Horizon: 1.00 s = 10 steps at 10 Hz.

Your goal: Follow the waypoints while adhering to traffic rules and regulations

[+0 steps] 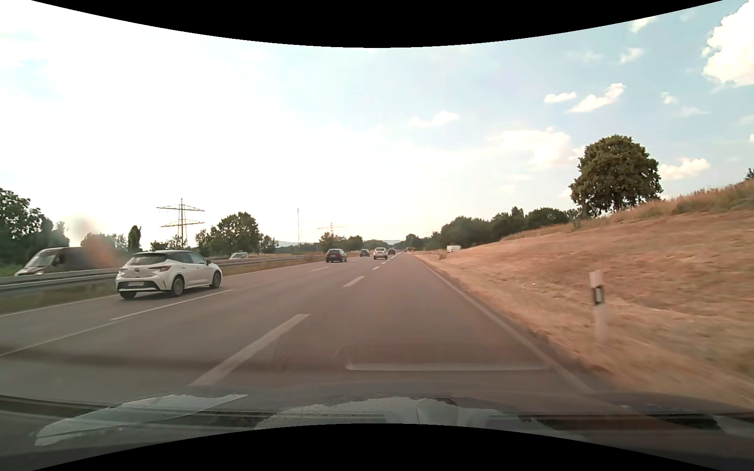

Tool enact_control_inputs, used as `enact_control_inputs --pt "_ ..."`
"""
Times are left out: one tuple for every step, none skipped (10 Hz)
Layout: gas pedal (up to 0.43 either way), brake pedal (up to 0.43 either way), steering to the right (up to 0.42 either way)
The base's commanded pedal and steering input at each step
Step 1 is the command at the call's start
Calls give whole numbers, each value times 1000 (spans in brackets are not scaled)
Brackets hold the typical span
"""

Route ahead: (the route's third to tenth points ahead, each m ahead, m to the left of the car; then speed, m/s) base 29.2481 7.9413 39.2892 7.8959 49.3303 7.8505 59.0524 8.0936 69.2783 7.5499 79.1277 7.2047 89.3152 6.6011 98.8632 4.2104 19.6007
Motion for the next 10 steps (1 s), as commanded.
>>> enact_control_inputs --pt "0 152 -3" --pt "0 152 -3" --pt "0 159 -2" --pt "0 165 -2" --pt "0 171 -3" --pt "0 171 -3" --pt "0 171 -2" --pt "0 171 -3" --pt "0 171 -3" --pt "0 177 -2"
